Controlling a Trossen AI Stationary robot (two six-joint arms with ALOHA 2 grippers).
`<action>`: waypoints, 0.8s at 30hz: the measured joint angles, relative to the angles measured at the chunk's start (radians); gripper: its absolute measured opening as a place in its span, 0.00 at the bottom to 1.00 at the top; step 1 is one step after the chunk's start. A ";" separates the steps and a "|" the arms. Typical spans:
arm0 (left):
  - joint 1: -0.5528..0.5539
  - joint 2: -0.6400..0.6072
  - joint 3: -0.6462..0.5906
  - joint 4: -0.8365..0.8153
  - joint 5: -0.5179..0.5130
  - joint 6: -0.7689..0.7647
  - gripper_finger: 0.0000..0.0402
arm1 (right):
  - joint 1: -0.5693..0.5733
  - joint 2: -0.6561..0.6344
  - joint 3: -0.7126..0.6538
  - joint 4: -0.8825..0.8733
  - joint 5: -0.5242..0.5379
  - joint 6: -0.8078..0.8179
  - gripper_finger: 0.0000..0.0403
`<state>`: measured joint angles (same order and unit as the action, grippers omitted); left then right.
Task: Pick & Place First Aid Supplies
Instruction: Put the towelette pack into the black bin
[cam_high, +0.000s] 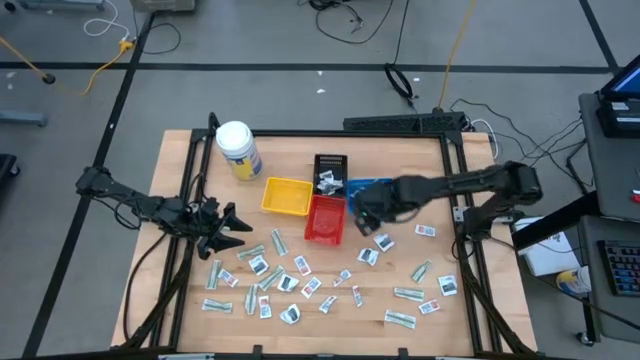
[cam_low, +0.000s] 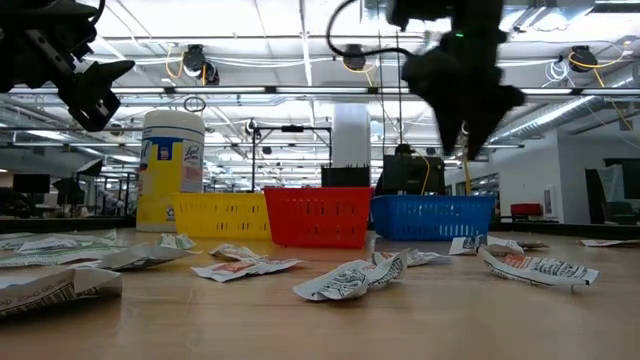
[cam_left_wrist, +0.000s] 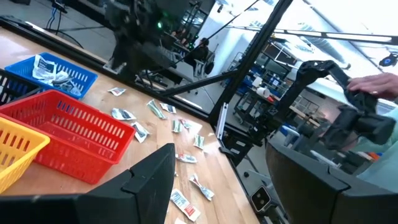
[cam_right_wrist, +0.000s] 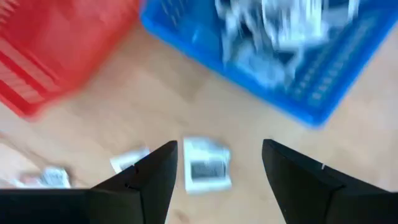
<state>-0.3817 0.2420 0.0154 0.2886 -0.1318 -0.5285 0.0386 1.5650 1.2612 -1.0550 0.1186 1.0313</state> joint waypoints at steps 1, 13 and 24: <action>0.000 0.000 0.000 0.000 0.000 0.000 0.64 | 0.016 -0.018 -0.034 0.008 -0.013 0.026 0.56; 0.000 0.000 0.000 0.000 0.000 0.000 0.64 | 0.095 -0.091 -0.219 0.119 -0.042 0.079 0.56; 0.000 0.000 0.000 0.000 0.000 0.000 0.64 | 0.094 -0.011 -0.315 0.281 -0.046 0.087 0.56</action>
<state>-0.3820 0.2417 0.0158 0.2887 -0.1318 -0.5285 0.1329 1.5542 0.9459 -0.7743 0.0724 1.1184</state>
